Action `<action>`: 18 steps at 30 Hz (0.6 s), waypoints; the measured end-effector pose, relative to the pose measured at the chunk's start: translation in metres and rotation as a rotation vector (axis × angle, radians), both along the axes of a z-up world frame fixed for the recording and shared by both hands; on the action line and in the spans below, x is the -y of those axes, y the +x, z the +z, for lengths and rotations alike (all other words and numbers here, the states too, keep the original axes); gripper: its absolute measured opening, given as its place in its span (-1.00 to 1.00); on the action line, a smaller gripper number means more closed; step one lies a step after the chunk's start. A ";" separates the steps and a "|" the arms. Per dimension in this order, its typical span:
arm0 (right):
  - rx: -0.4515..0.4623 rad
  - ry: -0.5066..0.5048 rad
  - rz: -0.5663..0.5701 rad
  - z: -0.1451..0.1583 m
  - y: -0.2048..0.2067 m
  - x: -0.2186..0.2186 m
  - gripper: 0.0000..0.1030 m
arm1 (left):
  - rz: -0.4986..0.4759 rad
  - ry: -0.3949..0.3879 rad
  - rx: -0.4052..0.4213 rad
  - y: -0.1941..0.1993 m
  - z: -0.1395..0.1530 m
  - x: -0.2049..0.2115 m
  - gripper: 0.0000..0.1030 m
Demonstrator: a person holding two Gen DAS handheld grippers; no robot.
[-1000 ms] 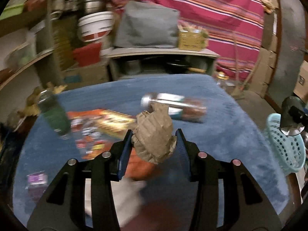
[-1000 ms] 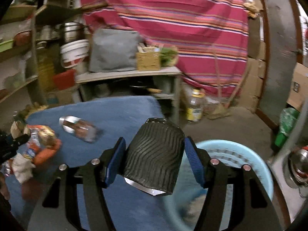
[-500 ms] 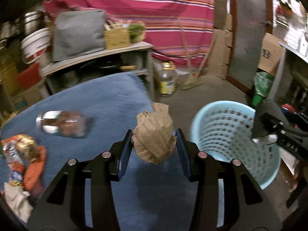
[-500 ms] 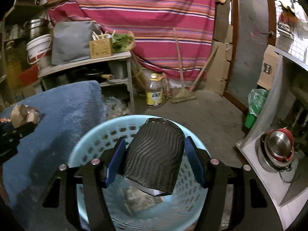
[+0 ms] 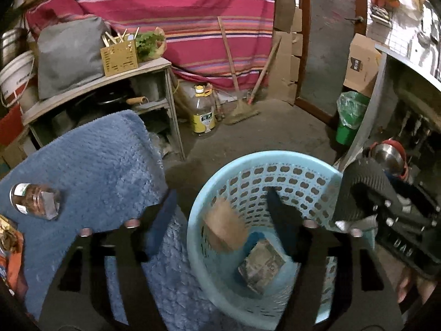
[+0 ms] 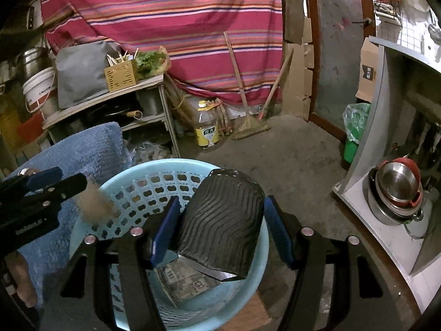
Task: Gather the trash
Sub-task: 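Open the right tool to drop the black item into the basket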
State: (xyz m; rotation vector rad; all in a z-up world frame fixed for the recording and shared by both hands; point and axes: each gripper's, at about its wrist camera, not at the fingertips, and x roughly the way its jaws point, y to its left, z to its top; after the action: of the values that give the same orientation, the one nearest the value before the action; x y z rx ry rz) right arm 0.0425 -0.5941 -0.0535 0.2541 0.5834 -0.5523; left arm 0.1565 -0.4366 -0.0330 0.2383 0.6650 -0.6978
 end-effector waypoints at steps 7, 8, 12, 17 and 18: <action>-0.014 0.002 0.026 -0.004 0.011 -0.009 0.22 | 0.070 0.000 0.066 -0.002 0.007 -0.034 0.75; -0.022 0.005 0.033 -0.007 0.015 -0.012 0.22 | 0.078 -0.002 0.067 -0.001 0.008 -0.040 0.76; -0.050 -0.003 0.050 -0.013 0.028 -0.021 0.23 | 0.134 0.003 0.094 0.002 0.011 -0.079 0.81; -0.072 -0.040 0.057 -0.017 0.045 -0.039 0.25 | 0.210 -0.009 0.123 0.008 0.020 -0.133 0.89; -0.077 -0.053 0.051 -0.018 0.048 -0.044 0.41 | 0.226 -0.012 0.126 0.010 0.022 -0.147 0.89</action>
State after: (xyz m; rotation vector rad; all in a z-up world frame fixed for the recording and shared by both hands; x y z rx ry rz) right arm 0.0904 -0.5500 -0.0712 0.1676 0.6468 -0.5292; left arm 0.1663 -0.2900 -0.0105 0.1905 0.5569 -0.4658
